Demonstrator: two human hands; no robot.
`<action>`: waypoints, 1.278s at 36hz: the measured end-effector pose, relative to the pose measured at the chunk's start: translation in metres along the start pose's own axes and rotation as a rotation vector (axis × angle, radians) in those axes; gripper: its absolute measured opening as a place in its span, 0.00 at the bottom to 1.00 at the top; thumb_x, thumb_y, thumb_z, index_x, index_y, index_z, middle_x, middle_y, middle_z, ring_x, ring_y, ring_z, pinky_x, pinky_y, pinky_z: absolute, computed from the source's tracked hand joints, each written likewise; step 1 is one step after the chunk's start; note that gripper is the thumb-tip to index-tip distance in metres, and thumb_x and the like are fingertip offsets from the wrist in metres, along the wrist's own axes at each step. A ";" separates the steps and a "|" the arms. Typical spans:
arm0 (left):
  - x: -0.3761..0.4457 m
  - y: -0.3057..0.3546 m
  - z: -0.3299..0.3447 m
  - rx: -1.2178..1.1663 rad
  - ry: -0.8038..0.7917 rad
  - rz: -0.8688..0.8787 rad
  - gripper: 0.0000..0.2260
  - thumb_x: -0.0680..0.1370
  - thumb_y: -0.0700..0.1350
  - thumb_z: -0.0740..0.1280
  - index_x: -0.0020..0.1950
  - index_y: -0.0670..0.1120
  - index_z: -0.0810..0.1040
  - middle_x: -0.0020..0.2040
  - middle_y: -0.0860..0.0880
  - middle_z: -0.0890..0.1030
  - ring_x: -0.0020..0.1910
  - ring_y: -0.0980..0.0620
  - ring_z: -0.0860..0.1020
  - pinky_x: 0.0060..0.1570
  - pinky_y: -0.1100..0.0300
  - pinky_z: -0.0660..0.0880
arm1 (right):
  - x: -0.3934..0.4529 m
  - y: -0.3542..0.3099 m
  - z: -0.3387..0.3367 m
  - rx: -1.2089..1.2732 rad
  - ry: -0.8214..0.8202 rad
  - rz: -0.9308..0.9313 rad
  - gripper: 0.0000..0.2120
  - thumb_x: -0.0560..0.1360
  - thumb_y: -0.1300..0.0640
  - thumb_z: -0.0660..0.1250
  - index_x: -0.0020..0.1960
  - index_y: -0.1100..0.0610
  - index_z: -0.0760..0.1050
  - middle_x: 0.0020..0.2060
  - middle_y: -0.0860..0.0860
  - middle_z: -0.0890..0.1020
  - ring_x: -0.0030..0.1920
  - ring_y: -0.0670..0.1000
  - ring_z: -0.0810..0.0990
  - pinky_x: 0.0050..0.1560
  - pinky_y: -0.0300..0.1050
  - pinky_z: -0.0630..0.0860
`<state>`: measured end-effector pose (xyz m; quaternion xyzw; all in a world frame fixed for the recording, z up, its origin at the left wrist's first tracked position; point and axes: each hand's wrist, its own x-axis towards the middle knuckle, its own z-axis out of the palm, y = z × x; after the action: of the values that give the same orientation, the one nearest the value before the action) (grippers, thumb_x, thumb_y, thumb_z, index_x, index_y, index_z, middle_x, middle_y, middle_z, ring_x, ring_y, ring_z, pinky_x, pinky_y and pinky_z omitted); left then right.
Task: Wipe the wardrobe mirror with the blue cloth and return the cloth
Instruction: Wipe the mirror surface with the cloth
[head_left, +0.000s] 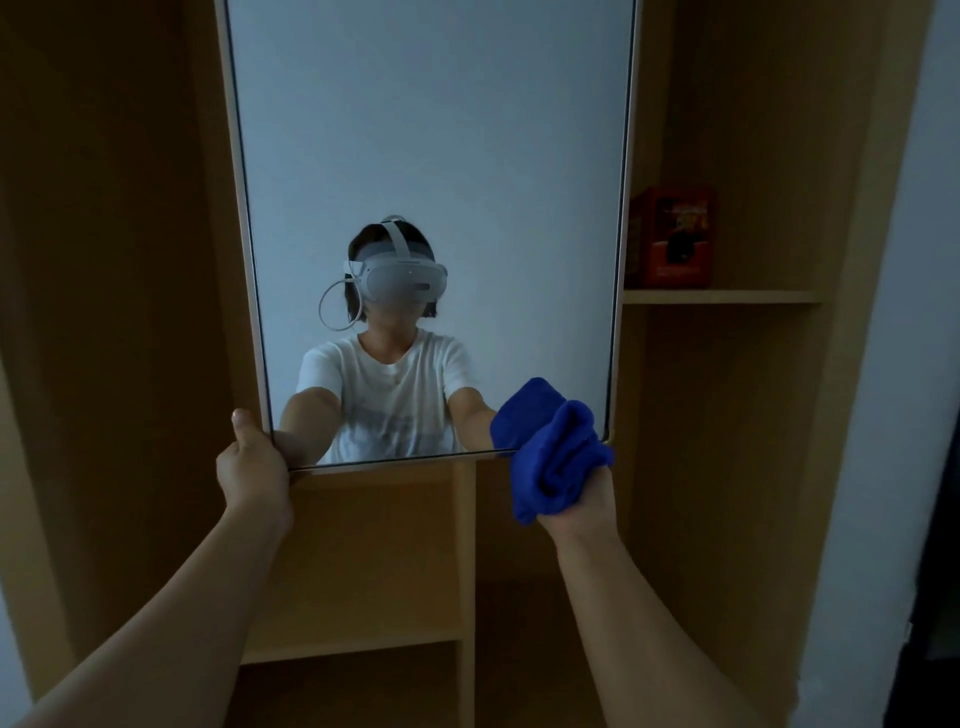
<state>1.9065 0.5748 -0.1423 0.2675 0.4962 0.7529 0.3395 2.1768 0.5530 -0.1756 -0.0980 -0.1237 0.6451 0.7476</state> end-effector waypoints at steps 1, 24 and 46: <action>0.000 0.000 0.000 -0.002 -0.001 -0.003 0.26 0.80 0.60 0.51 0.65 0.42 0.72 0.52 0.45 0.77 0.49 0.49 0.75 0.49 0.55 0.70 | -0.002 -0.004 0.000 0.014 -0.017 0.000 0.14 0.83 0.51 0.50 0.44 0.51 0.71 0.34 0.45 0.76 0.36 0.44 0.75 0.37 0.36 0.75; 0.004 -0.007 0.000 0.025 -0.019 0.073 0.27 0.80 0.61 0.50 0.66 0.42 0.70 0.51 0.46 0.75 0.50 0.49 0.73 0.49 0.54 0.68 | 0.015 -0.058 -0.014 -0.528 0.062 -0.157 0.11 0.84 0.54 0.49 0.50 0.50 0.70 0.36 0.49 0.76 0.35 0.48 0.74 0.37 0.42 0.74; 0.007 -0.005 0.003 0.064 -0.013 0.068 0.22 0.80 0.60 0.50 0.56 0.45 0.74 0.46 0.47 0.76 0.47 0.50 0.74 0.48 0.54 0.69 | 0.016 -0.098 0.018 -0.996 -0.039 -0.299 0.17 0.67 0.52 0.75 0.53 0.54 0.78 0.45 0.53 0.85 0.46 0.55 0.84 0.43 0.47 0.79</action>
<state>1.9055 0.5836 -0.1455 0.2999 0.5085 0.7459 0.3084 2.2660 0.5541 -0.1277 -0.4108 -0.4423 0.3959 0.6920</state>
